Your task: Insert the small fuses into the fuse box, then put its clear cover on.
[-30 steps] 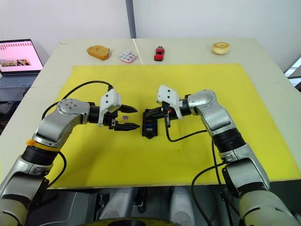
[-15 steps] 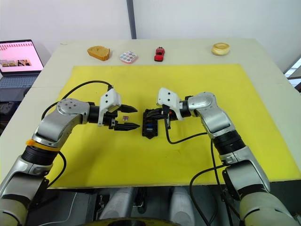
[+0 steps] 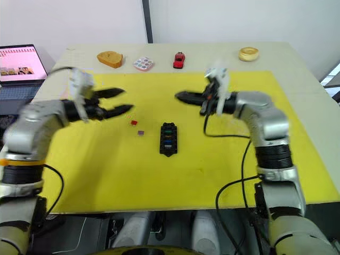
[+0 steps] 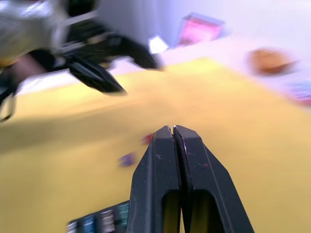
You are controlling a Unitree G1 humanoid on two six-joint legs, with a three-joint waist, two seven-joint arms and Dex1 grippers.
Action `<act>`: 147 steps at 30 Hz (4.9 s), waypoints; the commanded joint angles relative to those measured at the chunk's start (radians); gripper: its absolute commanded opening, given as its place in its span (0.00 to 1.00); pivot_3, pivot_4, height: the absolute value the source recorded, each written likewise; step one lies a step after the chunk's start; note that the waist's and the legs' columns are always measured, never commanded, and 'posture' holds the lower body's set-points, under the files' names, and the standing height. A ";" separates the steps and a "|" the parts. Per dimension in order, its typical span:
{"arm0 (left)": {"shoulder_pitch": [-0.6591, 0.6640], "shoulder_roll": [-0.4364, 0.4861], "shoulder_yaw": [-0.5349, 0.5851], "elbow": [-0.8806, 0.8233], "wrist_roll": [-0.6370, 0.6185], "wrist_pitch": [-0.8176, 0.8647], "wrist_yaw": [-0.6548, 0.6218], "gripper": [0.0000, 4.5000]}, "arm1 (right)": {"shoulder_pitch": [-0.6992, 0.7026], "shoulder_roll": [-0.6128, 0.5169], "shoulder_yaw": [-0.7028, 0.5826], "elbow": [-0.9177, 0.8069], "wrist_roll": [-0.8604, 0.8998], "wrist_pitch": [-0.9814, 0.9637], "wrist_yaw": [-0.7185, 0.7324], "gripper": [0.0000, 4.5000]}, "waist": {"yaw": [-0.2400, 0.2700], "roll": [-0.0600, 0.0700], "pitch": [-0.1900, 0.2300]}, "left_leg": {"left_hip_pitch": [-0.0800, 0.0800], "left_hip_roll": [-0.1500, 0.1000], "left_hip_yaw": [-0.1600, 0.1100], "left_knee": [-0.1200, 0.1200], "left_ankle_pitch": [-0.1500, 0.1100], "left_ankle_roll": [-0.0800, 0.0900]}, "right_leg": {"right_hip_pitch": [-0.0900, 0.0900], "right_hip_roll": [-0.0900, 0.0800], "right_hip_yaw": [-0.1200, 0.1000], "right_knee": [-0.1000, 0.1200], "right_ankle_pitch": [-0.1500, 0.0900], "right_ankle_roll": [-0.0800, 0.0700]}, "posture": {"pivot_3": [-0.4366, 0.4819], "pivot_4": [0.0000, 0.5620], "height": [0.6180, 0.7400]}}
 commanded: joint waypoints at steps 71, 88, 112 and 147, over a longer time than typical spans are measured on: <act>-0.190 -0.219 -0.263 0.704 0.127 0.151 -0.400 1.00 | 0.101 0.030 0.135 -0.411 0.134 0.228 -0.312 0.99 | 0.007 0.001 0.000 | -0.001 -0.001 0.001 0.005 -0.005 0.011 | 0.001 -0.002 0.000 0.000 0.000 0.000 | 0.48 0.27 1.00; -0.200 -0.270 -0.165 0.869 0.120 0.127 -0.323 0.02 | 0.082 0.033 0.147 -0.376 0.107 0.217 -0.339 1.00 | 0.006 0.001 -0.001 | 0.001 -0.001 0.001 0.005 -0.006 0.012 | 0.002 -0.002 0.000 0.000 0.000 0.000 | 0.48 0.27 1.00; -0.039 -0.184 0.137 -0.055 -0.396 0.445 -0.133 0.02 | -0.287 -0.066 0.226 -0.018 0.203 0.456 -0.071 1.00 | -0.021 0.000 0.001 | -0.004 -0.001 0.000 0.002 -0.005 0.008 | 0.000 -0.002 0.001 -0.001 0.000 0.000 | 0.48 0.27 1.00; -0.127 -0.223 0.000 -0.074 -0.428 0.293 -0.052 0.00 | -0.357 0.036 0.103 -0.037 0.359 0.590 -0.066 0.48 | -0.021 0.000 0.001 | -0.005 -0.001 0.000 0.001 -0.001 0.003 | 0.000 -0.001 0.001 0.000 0.000 0.000 | 0.48 0.27 1.00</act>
